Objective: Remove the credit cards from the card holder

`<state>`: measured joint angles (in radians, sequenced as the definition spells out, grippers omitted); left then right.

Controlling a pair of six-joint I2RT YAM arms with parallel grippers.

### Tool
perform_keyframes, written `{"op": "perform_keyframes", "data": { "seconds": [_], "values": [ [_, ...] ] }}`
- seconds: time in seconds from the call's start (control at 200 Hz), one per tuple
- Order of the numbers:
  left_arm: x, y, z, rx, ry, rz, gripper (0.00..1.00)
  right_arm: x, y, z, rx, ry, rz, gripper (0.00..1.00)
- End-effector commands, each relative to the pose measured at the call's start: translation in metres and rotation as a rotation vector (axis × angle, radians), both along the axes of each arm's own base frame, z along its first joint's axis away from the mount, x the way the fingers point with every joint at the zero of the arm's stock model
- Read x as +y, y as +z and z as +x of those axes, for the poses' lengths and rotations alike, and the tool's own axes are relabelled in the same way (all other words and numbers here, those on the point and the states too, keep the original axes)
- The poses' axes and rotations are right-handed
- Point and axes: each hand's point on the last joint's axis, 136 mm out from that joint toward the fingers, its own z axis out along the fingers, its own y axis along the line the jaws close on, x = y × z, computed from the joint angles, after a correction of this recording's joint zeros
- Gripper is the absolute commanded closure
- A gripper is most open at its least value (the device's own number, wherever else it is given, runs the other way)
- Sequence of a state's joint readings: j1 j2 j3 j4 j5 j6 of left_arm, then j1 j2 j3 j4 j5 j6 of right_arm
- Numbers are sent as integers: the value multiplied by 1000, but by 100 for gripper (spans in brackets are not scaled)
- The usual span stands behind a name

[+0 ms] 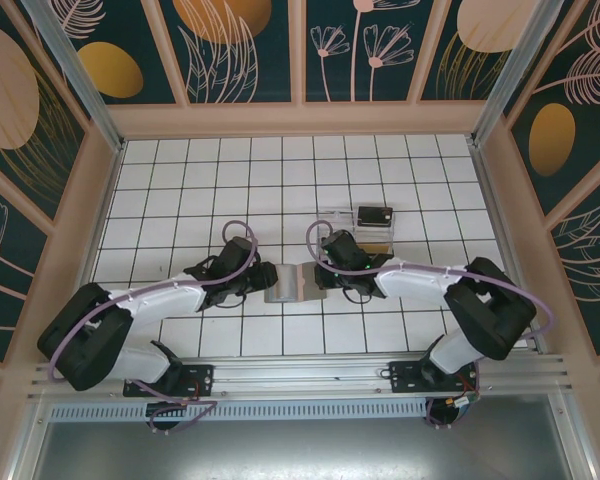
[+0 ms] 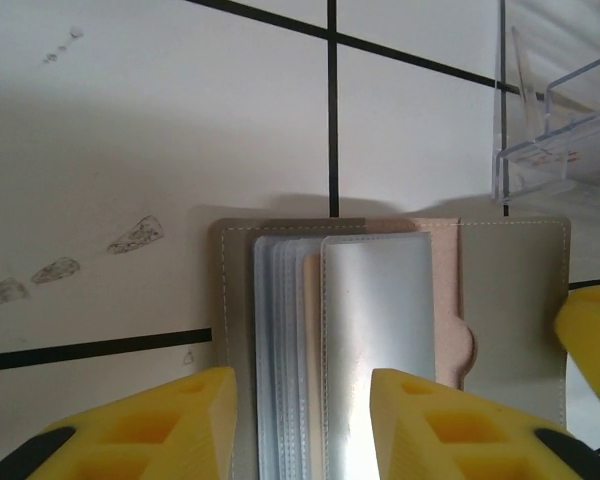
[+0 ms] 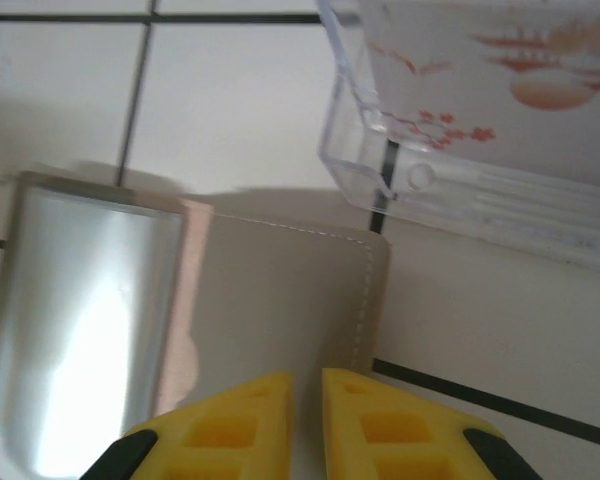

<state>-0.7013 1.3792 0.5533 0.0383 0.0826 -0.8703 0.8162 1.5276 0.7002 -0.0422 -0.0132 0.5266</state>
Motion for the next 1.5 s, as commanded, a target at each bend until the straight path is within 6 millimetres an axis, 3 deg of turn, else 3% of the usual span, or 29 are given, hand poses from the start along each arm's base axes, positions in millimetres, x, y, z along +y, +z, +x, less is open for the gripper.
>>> {"op": "perform_keyframes", "data": {
  "seconds": [0.0,0.26,0.41,0.911,1.091,1.181,1.376,1.491],
  "values": [
    [-14,5,4,7,-23,-48,58,-6,-12,3,-4,-1,-43,82],
    [-21,2,-4,26,-62,-85,57,-7,-27,-6,42,-6,-23,82],
    [-23,4,-6,18,-69,-98,57,-6,-28,-7,46,-4,-19,82],
    [-19,-22,-15,91,-78,-41,55,-4,-28,-9,56,1,-13,82],
    [-30,-18,-15,84,-109,-81,53,-2,-28,-9,57,3,-7,82],
    [-38,-13,-16,77,-137,-121,48,-2,-30,-9,62,2,-6,82],
    [-44,-9,-16,70,-164,-153,19,-2,-32,-11,69,3,-8,82],
    [-46,-8,-18,70,-176,-166,8,-2,-32,-11,70,2,-7,82]
  ]
}}
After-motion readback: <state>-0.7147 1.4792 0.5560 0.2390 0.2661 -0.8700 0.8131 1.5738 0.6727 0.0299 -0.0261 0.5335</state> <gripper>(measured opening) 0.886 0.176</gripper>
